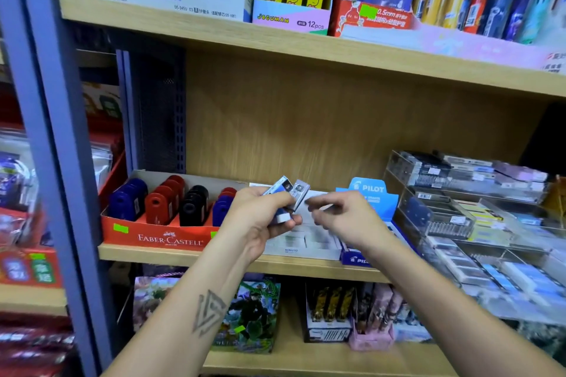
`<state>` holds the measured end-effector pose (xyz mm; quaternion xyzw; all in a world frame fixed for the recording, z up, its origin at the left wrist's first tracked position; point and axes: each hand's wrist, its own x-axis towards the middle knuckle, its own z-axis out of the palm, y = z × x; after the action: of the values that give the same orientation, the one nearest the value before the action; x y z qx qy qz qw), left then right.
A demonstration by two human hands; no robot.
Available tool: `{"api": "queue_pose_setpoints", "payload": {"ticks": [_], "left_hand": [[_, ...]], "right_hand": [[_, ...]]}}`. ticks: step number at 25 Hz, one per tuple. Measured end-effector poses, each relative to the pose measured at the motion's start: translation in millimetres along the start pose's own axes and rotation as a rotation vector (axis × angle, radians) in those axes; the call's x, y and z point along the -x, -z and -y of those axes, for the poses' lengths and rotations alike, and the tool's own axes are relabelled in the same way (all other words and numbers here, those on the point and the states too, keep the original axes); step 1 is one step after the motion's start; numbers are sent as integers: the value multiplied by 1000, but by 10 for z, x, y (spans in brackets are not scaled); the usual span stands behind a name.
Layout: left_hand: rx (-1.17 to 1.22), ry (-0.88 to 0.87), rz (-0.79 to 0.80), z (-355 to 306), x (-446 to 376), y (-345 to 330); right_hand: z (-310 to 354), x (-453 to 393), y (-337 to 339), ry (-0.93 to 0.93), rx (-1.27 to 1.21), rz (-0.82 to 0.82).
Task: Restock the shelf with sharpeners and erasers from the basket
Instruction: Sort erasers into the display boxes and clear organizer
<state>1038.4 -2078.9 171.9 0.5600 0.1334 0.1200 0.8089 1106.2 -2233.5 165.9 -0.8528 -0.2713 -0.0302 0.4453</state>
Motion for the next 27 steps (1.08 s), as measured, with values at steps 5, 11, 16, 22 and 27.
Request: {"api": "queue_pose_setpoints", "payload": {"ticks": [5, 11, 16, 22, 27], "left_hand": [[40, 72, 134, 40, 66, -78], [393, 289, 293, 50, 101, -79], [371, 348, 316, 104, 48, -138], [297, 351, 322, 134, 3, -163], [221, 311, 307, 155, -47, -173]], "right_hand": [[167, 69, 236, 24, -345, 97], [99, 112, 398, -7, -382, 27], [83, 46, 317, -57, -318, 79], [161, -68, 274, 23, -275, 67], [142, -132, 451, 46, -416, -122]]}}
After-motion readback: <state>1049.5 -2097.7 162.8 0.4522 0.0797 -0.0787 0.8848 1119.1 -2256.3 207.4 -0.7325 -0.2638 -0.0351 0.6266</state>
